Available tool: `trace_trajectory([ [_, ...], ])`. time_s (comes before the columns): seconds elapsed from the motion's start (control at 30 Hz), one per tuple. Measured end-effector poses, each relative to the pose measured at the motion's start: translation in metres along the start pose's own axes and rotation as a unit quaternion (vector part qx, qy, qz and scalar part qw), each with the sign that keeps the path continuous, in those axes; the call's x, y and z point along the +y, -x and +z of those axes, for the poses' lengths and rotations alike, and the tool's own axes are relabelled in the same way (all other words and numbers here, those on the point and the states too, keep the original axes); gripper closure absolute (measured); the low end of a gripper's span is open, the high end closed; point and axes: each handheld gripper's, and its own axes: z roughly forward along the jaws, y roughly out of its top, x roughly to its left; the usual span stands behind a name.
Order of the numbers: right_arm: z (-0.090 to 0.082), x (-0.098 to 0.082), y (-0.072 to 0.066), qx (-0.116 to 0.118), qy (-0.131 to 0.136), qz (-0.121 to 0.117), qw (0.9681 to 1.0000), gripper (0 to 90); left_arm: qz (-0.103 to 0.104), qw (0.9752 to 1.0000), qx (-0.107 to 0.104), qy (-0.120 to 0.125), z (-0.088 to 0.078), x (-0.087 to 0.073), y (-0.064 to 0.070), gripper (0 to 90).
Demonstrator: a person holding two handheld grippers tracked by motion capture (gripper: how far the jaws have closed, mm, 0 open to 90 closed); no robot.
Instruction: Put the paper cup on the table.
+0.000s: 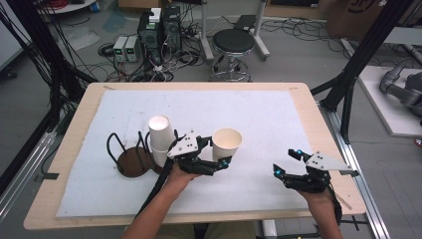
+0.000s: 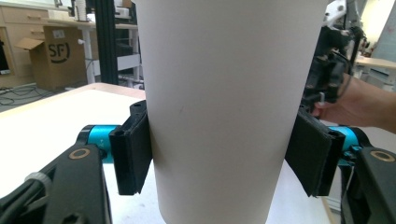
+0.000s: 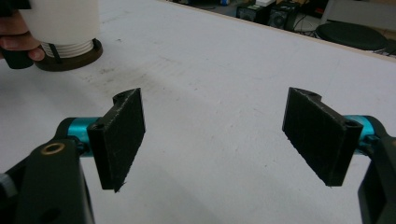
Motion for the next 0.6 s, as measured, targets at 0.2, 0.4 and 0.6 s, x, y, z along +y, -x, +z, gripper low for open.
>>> trace_trajectory([
  [0.2, -0.001, -0.001, -0.001, 0.003, 0.000, -0.002, 1.0000, 21.6, -0.008, 0.9997, 0.025, -0.004, 0.014, -0.006, -0.008, 30.8],
  [0.4, -0.004, -0.003, 0.001, 0.000, 0.001, 0.001, 1.0000, 21.6, -0.019, 0.9981, 0.057, -0.011, 0.038, -0.013, -0.014, 30.2],
  [0.6, -0.010, -0.005, 0.004, -0.003, 0.007, 0.012, 0.9999, 21.7, -0.039, 0.9964, 0.071, -0.025, 0.059, -0.025, -0.019, 30.4],
])
